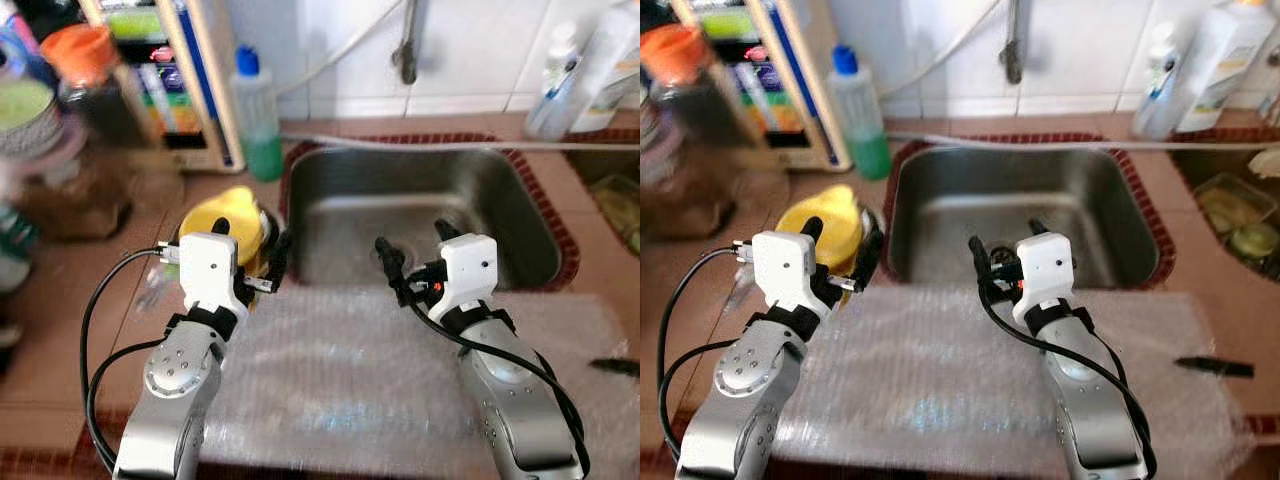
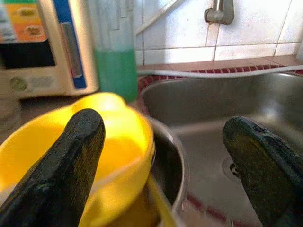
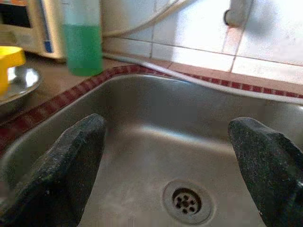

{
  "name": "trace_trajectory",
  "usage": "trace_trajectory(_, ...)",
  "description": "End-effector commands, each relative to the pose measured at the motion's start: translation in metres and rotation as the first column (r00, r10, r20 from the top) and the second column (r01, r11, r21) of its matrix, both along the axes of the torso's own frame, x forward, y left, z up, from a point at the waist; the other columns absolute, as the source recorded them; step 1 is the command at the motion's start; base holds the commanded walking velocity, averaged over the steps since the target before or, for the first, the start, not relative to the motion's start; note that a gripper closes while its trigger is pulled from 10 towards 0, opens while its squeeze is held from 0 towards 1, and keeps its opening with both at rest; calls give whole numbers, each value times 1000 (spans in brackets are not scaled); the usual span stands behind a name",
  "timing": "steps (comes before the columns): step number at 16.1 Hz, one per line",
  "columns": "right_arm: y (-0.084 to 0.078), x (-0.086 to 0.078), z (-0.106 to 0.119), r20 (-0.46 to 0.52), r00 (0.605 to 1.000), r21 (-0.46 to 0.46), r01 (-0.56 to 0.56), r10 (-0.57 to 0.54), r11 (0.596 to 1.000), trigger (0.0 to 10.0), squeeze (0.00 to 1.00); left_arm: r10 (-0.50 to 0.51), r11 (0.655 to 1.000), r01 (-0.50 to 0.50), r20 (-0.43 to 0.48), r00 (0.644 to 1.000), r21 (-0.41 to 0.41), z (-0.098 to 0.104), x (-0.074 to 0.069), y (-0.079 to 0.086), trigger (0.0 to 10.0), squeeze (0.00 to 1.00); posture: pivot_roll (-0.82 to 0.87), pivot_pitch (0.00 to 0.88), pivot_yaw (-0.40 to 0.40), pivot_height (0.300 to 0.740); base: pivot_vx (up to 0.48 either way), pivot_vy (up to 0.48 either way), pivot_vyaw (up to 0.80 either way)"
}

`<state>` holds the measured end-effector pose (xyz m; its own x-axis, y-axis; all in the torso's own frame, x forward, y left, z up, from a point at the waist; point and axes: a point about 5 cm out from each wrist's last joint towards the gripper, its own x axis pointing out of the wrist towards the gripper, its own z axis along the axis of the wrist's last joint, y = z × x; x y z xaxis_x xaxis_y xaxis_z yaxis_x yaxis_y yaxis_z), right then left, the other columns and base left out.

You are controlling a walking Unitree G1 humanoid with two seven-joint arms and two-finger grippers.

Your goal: Kitchen organization

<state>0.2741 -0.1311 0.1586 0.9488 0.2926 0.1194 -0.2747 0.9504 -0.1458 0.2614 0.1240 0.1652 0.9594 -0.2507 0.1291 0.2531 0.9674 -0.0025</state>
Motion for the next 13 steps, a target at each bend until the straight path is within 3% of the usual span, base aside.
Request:
trace_trajectory(1,3,-1,3,11,1000,4,-12,12,1000,10000,0,11,1000,-11,3,1000,2,2,-1,4,10000,0,-199,118,85,740,-262,0,0)
trace_trajectory(13,2,0,3,17,1000,-1,-7,7,1000,10000,0,-51,998,51,21,998,-21,4,-1,1,10000,0,-202,105,89,740,-41,0,0)
